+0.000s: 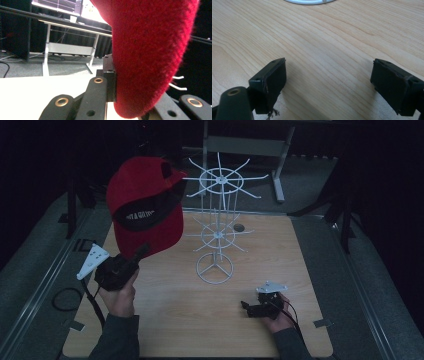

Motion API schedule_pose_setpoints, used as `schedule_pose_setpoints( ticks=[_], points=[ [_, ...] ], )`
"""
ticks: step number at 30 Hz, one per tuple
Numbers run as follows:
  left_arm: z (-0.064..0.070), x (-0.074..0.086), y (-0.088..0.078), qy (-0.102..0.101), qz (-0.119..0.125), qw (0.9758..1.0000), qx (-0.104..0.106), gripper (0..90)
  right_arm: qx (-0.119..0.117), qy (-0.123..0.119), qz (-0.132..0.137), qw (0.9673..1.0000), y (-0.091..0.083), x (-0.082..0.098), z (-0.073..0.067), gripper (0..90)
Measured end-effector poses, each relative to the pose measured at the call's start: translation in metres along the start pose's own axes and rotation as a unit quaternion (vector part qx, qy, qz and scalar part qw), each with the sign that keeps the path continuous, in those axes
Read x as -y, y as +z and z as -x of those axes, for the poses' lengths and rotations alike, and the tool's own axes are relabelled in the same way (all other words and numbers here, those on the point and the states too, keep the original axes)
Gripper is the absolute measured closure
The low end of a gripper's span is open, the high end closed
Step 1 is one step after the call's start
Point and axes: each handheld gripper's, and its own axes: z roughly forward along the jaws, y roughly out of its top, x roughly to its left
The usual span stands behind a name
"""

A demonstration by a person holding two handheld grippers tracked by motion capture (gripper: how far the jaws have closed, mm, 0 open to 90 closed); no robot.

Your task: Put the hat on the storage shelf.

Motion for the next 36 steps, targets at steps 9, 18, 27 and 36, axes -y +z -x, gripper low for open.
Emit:
schedule_pose_setpoints(
  ticks=[9, 18, 27, 36],
  points=[
    [0.004, 0.021, 0.007, 0.002, -0.012, 0.9999, 0.005, 84.6, 0.0, 0.0, 0.001, 1.0, 0.0, 0.0, 0.0, 13.1],
    [0.002, 0.035, 0.014, -0.004, -0.031, 0.9995, 0.002, 84.6, 0.0, -0.001, 0.001, 1.0, 0.0, 0.0, 0.0, 13.1],
    [0.0, 0.043, 0.019, -0.005, -0.047, 0.9989, -0.004, 84.7, 0.0, 0.0, 0.001, 1.0, 0.0, 0.0, 0.0, 13.1],
    [-0.001, 0.049, 0.025, -0.001, -0.066, 0.9978, -0.002, 83.9, 0.0, 0.0, 0.001, 1.0, 0.0, 0.0, 0.0, 13.1]
  ],
)
